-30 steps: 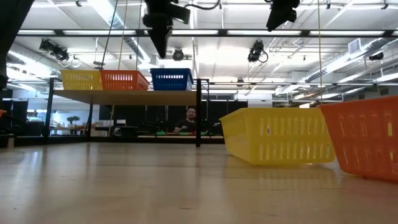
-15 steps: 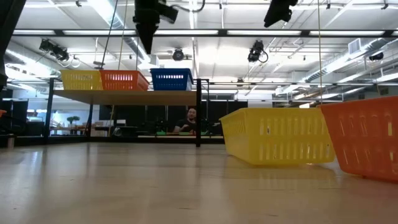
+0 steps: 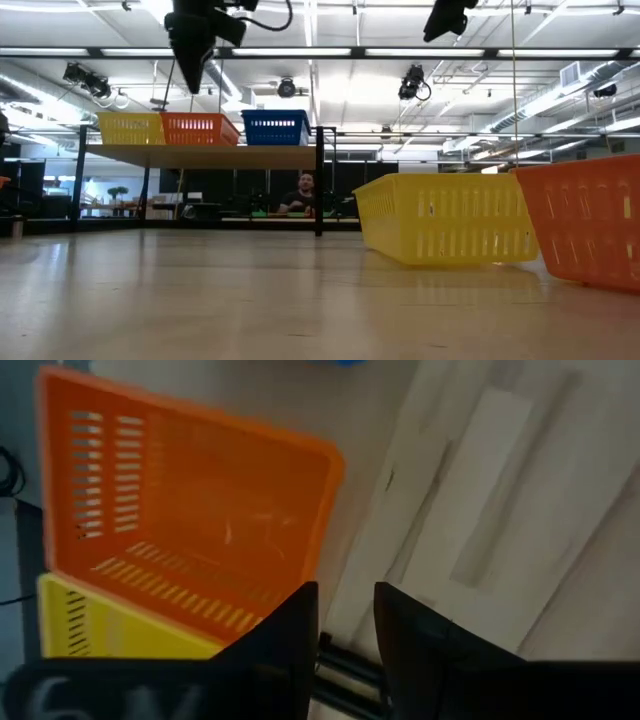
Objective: Stack baskets on shelf by color
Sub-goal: Adjust the orange bin
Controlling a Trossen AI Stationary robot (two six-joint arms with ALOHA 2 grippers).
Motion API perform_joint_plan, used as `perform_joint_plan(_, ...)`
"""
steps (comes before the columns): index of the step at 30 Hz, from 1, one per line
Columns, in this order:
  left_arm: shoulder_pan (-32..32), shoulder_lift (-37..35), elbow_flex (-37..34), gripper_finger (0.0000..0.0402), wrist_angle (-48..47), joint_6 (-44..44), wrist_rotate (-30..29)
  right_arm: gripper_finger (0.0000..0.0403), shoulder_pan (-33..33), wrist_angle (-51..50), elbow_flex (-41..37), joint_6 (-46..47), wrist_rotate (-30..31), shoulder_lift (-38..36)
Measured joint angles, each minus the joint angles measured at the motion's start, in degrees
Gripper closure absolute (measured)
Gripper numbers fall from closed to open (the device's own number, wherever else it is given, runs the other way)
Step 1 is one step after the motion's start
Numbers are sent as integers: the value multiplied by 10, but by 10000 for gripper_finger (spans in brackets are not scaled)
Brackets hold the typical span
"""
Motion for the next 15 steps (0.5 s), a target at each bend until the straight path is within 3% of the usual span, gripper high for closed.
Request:
perform_joint_plan(4,6,-28,-51,294,33,31,2,284,0,7,0,-1,-6,0)
perform_joint_plan(15,38,-28,-100,290,80,95,-2,284,0,16,0,21,-6,0)
